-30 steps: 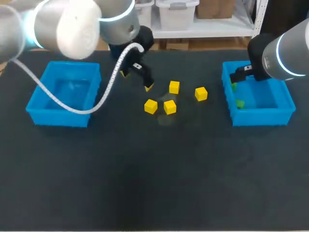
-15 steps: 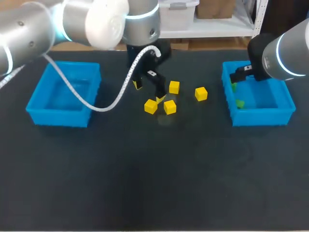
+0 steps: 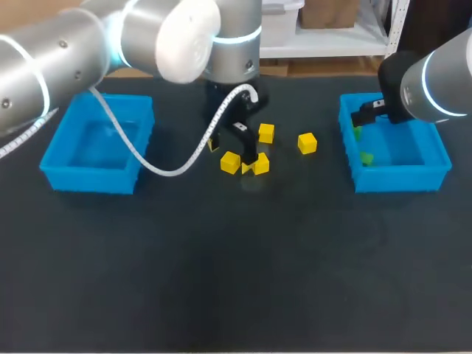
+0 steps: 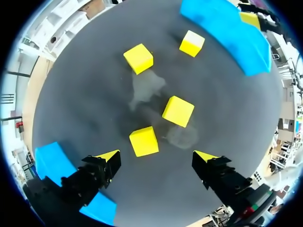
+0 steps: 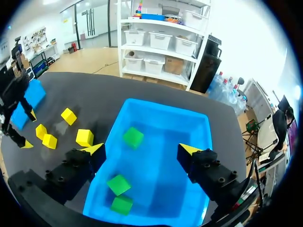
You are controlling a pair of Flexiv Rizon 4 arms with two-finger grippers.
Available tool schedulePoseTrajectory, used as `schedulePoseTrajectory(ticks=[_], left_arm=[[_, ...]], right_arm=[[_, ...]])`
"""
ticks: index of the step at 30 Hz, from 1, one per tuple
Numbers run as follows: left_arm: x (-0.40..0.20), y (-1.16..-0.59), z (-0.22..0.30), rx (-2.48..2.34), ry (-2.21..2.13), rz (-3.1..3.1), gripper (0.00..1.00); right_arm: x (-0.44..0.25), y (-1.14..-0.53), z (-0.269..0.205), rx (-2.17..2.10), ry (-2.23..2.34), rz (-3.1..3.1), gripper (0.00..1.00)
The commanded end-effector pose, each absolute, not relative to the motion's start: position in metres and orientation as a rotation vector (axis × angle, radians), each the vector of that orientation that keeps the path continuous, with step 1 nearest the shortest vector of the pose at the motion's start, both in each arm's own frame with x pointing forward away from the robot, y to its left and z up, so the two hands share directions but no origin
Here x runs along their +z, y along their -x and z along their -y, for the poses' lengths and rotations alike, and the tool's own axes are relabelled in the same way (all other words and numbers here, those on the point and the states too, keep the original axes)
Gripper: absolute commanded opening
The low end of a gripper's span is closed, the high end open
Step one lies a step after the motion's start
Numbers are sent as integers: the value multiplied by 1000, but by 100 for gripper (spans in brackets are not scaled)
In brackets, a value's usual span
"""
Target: Put the green cubes in the right bin and the yellow cubes in the left bin.
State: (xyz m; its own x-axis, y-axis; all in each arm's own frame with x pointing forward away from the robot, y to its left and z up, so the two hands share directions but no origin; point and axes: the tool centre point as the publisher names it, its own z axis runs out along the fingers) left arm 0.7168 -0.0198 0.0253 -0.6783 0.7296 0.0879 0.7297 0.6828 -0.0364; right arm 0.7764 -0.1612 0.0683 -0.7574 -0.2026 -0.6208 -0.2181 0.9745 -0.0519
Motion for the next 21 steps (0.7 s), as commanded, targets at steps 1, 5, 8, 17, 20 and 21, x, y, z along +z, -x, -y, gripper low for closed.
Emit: schedulePoseTrajectory(ticks=[1, 5, 8, 17, 20, 21], left_arm=[[16, -722, 25, -34, 1190, 2768, 100], [2, -727, 20, -61, 1127, 2785, 100], [-4, -732, 17, -71, 1098, 2795, 100], [-12, -739, 12, -129, 998, 2886, 10], [-12, -740, 12, -116, 986, 2907, 0], [-11, -740, 12, -117, 987, 2909, 0]], right_arm=[[68, -776, 161, 30, 293, -2448, 100], [68, -776, 161, 30, 293, -2448, 100], [68, -776, 161, 30, 293, -2448, 100], [68, -776, 161, 30, 293, -2448, 100], [68, -776, 161, 30, 293, -2448, 100], [68, -776, 161, 30, 293, -2448, 100]])
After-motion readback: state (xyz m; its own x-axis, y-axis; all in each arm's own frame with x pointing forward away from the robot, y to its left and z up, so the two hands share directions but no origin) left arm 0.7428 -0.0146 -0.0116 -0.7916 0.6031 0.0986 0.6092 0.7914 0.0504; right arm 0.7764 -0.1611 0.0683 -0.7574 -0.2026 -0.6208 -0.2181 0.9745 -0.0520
